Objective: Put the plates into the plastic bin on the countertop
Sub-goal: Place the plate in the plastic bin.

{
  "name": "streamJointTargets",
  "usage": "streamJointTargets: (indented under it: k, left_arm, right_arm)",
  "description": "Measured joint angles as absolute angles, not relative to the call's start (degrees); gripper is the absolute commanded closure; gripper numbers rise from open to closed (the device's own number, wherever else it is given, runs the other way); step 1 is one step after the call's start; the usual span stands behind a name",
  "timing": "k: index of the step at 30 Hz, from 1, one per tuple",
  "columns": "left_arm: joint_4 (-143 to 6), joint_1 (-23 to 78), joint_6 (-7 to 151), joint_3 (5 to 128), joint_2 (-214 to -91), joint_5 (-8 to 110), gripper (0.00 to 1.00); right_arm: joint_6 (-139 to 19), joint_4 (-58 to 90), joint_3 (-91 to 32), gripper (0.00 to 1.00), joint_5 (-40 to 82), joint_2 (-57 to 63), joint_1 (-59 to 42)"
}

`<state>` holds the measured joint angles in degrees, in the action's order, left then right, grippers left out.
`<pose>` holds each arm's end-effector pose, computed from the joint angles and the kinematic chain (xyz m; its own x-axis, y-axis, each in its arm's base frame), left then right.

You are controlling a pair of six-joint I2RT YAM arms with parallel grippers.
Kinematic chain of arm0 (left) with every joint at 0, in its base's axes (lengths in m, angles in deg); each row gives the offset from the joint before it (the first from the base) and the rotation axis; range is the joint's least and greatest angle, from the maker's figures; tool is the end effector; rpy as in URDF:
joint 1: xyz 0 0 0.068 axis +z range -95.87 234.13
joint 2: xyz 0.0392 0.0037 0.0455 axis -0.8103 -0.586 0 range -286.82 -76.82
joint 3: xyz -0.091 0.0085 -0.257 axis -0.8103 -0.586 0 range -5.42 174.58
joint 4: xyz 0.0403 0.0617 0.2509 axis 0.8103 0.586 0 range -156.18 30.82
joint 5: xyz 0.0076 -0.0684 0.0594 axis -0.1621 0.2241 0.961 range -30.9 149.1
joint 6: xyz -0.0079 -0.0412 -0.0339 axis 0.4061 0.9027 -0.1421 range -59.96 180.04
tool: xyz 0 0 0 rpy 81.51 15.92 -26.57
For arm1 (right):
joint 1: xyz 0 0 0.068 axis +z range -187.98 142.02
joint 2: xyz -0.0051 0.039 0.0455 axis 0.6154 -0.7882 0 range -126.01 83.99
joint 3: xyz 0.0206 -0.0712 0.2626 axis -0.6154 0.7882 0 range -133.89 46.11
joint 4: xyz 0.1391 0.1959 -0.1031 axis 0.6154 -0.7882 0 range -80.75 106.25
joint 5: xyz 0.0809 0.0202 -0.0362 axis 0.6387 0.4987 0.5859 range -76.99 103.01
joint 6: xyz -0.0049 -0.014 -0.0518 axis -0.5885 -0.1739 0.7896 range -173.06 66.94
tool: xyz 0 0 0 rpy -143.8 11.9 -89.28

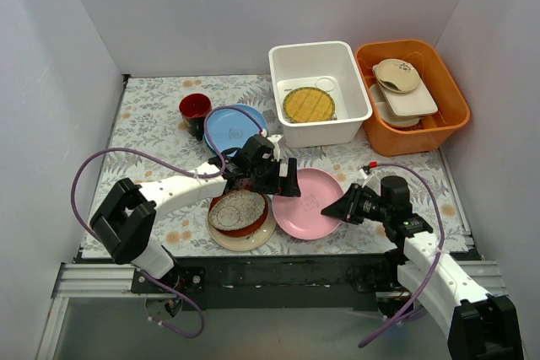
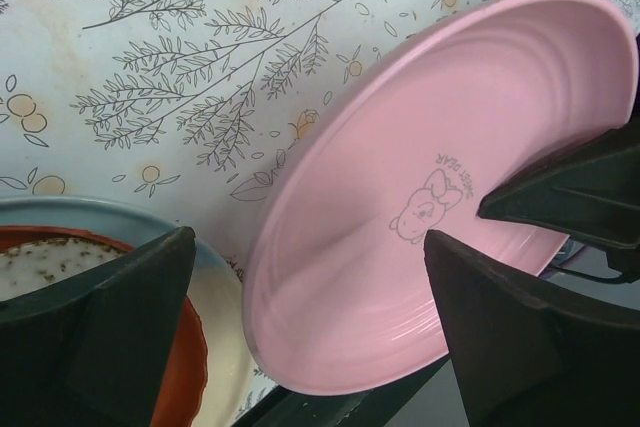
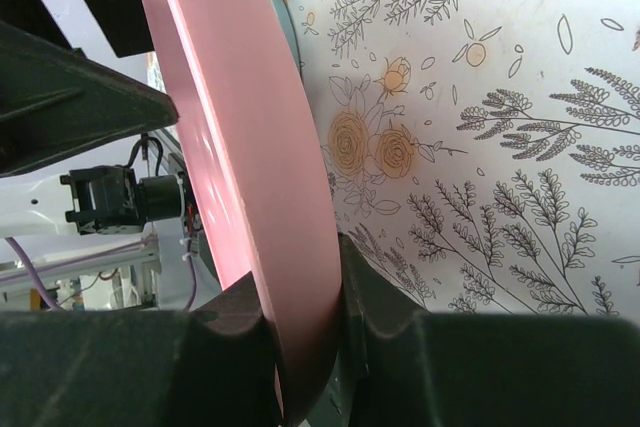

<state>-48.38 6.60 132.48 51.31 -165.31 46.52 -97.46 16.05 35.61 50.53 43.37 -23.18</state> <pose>0.2127 -0.2438 0.2167 -0.9323 -0.3596 -0.0377 -0.2440 0.7025 -0.6686 0.1394 0.0593 0.1628 -0.8462 0.3502 -0.4016 -0.1665 0.5422 0.8236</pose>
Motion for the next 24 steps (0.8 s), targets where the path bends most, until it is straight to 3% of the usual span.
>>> streamJointTargets:
  k: [8, 24]
  left_arm:
    - [-48.64, 6.6, 132.46, 49.72, -159.03, 49.36, 0.02]
    - [-48.77, 6.6, 132.59, 49.69, -158.88, 55.55, 0.02]
  right_arm:
    - [-93.11, 14.28, 29.78, 0.99, 50.64, 37.38, -23.18]
    - [-88.46, 13.86, 29.27, 0.99, 50.53, 36.73, -23.18]
